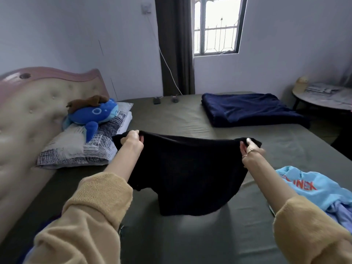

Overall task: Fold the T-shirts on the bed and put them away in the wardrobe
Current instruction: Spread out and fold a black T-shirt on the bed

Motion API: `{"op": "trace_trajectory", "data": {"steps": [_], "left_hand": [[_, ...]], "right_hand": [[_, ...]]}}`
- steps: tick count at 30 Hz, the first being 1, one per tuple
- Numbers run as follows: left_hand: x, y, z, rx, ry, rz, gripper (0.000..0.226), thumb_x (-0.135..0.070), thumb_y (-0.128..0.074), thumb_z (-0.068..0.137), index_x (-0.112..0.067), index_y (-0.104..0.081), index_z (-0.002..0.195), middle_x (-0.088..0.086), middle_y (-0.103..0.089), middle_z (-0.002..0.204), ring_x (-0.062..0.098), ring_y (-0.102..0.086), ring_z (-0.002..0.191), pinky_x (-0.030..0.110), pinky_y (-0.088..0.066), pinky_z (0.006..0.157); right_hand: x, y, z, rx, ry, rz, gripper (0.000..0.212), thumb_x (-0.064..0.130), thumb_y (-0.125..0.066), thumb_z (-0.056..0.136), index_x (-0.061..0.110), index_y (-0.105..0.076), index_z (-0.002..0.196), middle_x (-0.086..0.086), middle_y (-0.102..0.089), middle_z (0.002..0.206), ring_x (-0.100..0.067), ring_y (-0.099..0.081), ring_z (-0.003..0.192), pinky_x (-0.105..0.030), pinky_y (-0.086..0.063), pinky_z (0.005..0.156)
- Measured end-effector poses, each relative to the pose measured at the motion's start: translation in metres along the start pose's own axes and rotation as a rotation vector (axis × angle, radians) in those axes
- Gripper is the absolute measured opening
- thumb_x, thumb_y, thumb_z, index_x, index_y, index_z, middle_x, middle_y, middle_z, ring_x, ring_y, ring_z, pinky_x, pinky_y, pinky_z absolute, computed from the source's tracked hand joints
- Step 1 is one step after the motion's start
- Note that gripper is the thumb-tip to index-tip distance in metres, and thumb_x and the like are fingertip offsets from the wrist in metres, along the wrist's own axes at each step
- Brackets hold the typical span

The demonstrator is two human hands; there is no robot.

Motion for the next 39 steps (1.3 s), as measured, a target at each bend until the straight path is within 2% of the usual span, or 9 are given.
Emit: {"op": "trace_trajectory", "data": {"steps": [5,8,13,17,21,26,30,35,39], "left_hand": [[-0.009,-0.031,0.028,-0.012,0.027,-0.024,0.017,0.000,-0.052,0.093,-0.008,-0.050,0.079,0.005,-0.054,0.094,0.012,-0.055,0.074,0.019,-0.052,0.067],[-0.006,-0.057,0.044,-0.013,0.050,-0.046,0.025,0.000,-0.051,0.094,-0.008,-0.047,0.071,0.005,-0.059,0.102,0.016,-0.057,0.114,0.019,-0.047,0.091],[-0.009,-0.099,0.071,-0.004,0.065,-0.091,0.015,0.000,-0.056,0.092,-0.004,-0.053,0.078,0.010,-0.056,0.130,0.019,-0.055,0.119,0.019,-0.049,0.090],[-0.042,-0.141,0.082,0.100,-0.084,-0.155,0.045,0.002,-0.062,0.087,-0.003,-0.046,0.129,0.011,-0.058,0.120,0.019,-0.057,0.110,0.017,-0.054,0.054],[-0.083,-0.186,0.068,0.228,-0.329,-0.206,0.043,0.006,-0.058,0.089,-0.006,-0.039,0.125,0.006,-0.055,0.099,0.018,-0.054,0.101,0.029,-0.050,0.092],[-0.081,-0.185,0.054,0.277,-0.426,-0.166,0.026,0.006,-0.055,0.089,-0.016,-0.043,0.090,0.004,-0.055,0.097,0.013,-0.057,0.091,0.027,-0.053,0.084],[-0.015,-0.130,0.073,0.099,-0.331,-0.134,0.028,0.009,-0.054,0.087,-0.014,-0.046,0.102,0.009,-0.056,0.109,0.019,-0.056,0.099,0.020,-0.053,0.068],[0.105,-0.022,0.094,-0.194,-0.024,-0.036,0.059,0.012,-0.057,0.085,0.001,-0.034,0.138,0.017,-0.053,0.125,0.024,-0.056,0.104,0.028,-0.051,0.078],[0.180,0.050,0.095,-0.285,0.226,0.101,0.011,0.010,-0.058,0.086,0.002,-0.055,0.093,0.021,-0.060,0.109,0.027,-0.057,0.110,0.029,-0.046,0.087]], "right_hand": [[0.009,-0.048,0.025,0.046,0.026,-0.089,0.019,0.020,-0.052,0.096,0.018,-0.049,0.077,-0.001,-0.064,0.090,-0.013,-0.061,0.081,-0.017,-0.042,0.052],[0.012,-0.084,0.045,0.102,0.017,-0.098,0.033,0.022,-0.048,0.098,0.013,-0.047,0.130,-0.010,-0.059,0.124,-0.018,-0.064,0.098,-0.024,-0.050,0.071],[0.027,-0.138,0.077,0.170,0.111,-0.156,0.052,0.029,-0.046,0.099,0.019,-0.029,0.146,-0.005,-0.047,0.137,-0.015,-0.057,0.101,-0.029,-0.049,0.091],[0.055,-0.176,0.097,0.245,0.152,-0.066,0.042,0.026,-0.042,0.100,0.019,-0.036,0.141,0.002,-0.045,0.120,-0.012,-0.049,0.098,-0.033,-0.046,0.094],[0.088,-0.203,0.107,0.322,0.154,0.150,0.012,0.018,-0.042,0.100,0.020,-0.053,0.102,0.002,-0.051,0.097,-0.011,-0.051,0.085,-0.033,-0.046,0.086],[0.090,-0.191,0.119,0.305,0.188,0.154,0.014,0.015,-0.042,0.100,0.021,-0.049,0.089,0.004,-0.051,0.086,-0.011,-0.052,0.079,-0.030,-0.047,0.078],[0.048,-0.138,0.139,0.127,0.170,-0.044,0.027,0.016,-0.051,0.096,0.008,-0.053,0.122,-0.005,-0.054,0.099,-0.017,-0.057,0.074,-0.023,-0.052,0.061],[-0.026,-0.055,0.162,-0.064,0.095,-0.179,0.034,0.007,-0.059,0.089,0.013,-0.042,0.060,0.009,-0.052,0.038,-0.002,-0.044,0.028,-0.012,-0.039,0.036],[-0.072,0.014,0.170,-0.197,0.043,-0.461,0.016,0.010,-0.059,0.087,0.008,-0.050,0.075,0.001,-0.054,0.052,-0.010,-0.051,0.047,-0.021,-0.031,0.039]]}}
Point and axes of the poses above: each hand's wrist, its own z-axis towards the middle knuckle, its own y-axis out of the back of the hand, x = y × z, the point moved 6 cm from there along z, towards the middle knuckle
